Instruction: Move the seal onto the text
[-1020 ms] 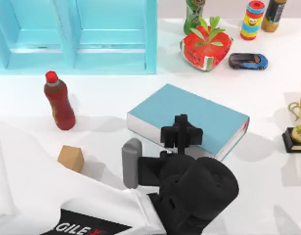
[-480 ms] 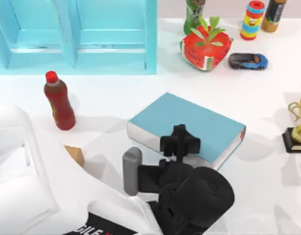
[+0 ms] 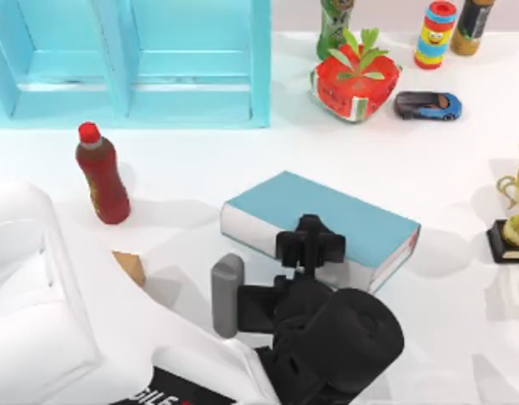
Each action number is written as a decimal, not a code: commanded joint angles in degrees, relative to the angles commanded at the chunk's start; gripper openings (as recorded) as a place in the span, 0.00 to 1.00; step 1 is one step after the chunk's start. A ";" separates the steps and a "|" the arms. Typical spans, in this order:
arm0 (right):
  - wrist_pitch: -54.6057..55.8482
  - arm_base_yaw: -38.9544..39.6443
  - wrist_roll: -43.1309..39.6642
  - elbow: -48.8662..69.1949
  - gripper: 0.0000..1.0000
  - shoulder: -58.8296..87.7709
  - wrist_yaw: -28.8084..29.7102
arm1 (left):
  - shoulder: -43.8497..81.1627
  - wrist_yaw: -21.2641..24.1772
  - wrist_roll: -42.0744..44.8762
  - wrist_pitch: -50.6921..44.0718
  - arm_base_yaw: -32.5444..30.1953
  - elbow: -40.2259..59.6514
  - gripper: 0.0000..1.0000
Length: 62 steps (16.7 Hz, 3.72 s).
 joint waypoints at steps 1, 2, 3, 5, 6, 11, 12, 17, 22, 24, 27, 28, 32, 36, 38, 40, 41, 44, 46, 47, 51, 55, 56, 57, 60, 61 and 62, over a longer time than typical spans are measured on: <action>0.00 0.00 0.00 0.00 1.00 0.00 0.00 | 0.00 0.00 0.00 0.00 0.00 0.00 0.75; 0.00 0.00 0.00 0.00 1.00 0.00 0.00 | 0.00 0.00 0.00 0.00 0.00 0.00 0.83; 0.00 0.00 0.00 0.00 1.00 0.00 0.00 | 0.00 0.00 0.00 0.00 0.00 0.00 0.90; 0.00 0.00 0.00 0.00 1.00 0.00 0.00 | 0.00 0.00 0.00 0.00 0.00 0.00 1.00; 0.00 0.00 0.00 0.00 1.00 0.00 0.00 | 0.00 0.00 0.00 0.00 0.00 0.00 1.00; 0.00 0.00 0.00 0.00 1.00 0.00 0.00 | 0.00 0.00 0.00 0.00 0.00 0.00 1.00; 0.00 0.00 0.00 0.00 1.00 0.00 0.00 | 0.00 0.00 0.00 0.00 0.00 0.00 1.00; 0.00 0.00 0.00 0.00 1.00 0.00 0.00 | 0.85 -1.51 -3.74 -3.99 -1.71 0.08 1.00; 0.00 0.00 0.00 0.00 1.00 0.00 0.00 | 2.05 -7.26 -19.46 -22.34 -8.41 1.55 1.00; 0.00 0.00 0.00 0.00 1.00 0.00 0.00 | 1.80 -9.92 -27.68 -32.53 -11.94 2.67 1.00; 0.00 0.00 0.00 0.00 1.00 0.00 0.00 | 0.56 -13.39 -40.32 -47.82 -17.52 4.77 1.00; 0.00 0.00 0.00 0.00 1.00 0.00 0.00 | -0.06 -14.29 -44.26 -52.43 -19.31 5.50 1.00; 0.00 0.00 0.00 0.00 1.00 0.00 0.00 | -2.65 -16.37 -56.62 -65.57 -25.08 8.05 1.00; 0.00 0.00 0.00 0.00 1.00 0.00 0.00 | -3.72 -16.65 -60.13 -69.07 -26.88 8.91 1.00; 0.00 0.00 0.00 0.00 1.00 0.00 0.00 | -3.72 -16.65 -60.13 -69.07 -26.88 8.91 1.00; 0.00 0.00 0.00 0.00 1.00 0.00 0.00 | -3.45 -16.58 -60.05 -69.01 -26.59 8.83 1.00; 0.00 0.00 0.00 0.00 1.00 0.00 0.00 | -3.96 -16.35 -59.51 -68.91 -26.21 8.79 1.00; 0.00 0.00 0.00 0.00 1.00 0.00 0.00 | -8.62 -14.14 -54.52 -68.07 -22.74 8.35 1.00; 0.00 0.00 0.00 0.00 1.00 0.00 0.00 | -14.20 -11.37 -48.00 -67.03 -18.49 7.53 1.00; 0.00 0.00 0.00 0.00 1.00 0.00 0.00 | -17.49 -9.68 -43.89 -66.40 -15.94 6.92 1.00; 0.00 0.00 0.00 0.00 1.00 0.00 0.00 | -33.23 -1.13 -21.91 -63.29 -3.45 2.89 1.00; 0.00 0.00 0.00 0.00 1.00 0.00 0.00 | -51.17 9.78 6.43 -59.21 11.50 -3.79 1.00; 0.00 0.00 0.00 0.00 1.00 0.00 0.00 | -55.75 12.79 14.11 -58.04 15.44 -5.86 1.00; 0.00 0.00 0.00 0.00 1.00 0.00 0.00 | -60.29 15.85 21.90 -56.82 19.39 -8.03 1.00; 0.00 0.00 0.00 0.00 1.00 0.00 0.00 | -73.48 25.23 45.41 -52.95 31.04 -15.09 1.00; 0.00 0.00 0.00 0.00 1.00 0.00 0.00 | -77.62 28.36 53.09 -51.60 34.79 -17.58 1.00; 0.00 0.00 0.00 0.00 1.00 0.00 0.00 | -81.60 31.45 60.59 -50.24 38.43 -20.12 1.00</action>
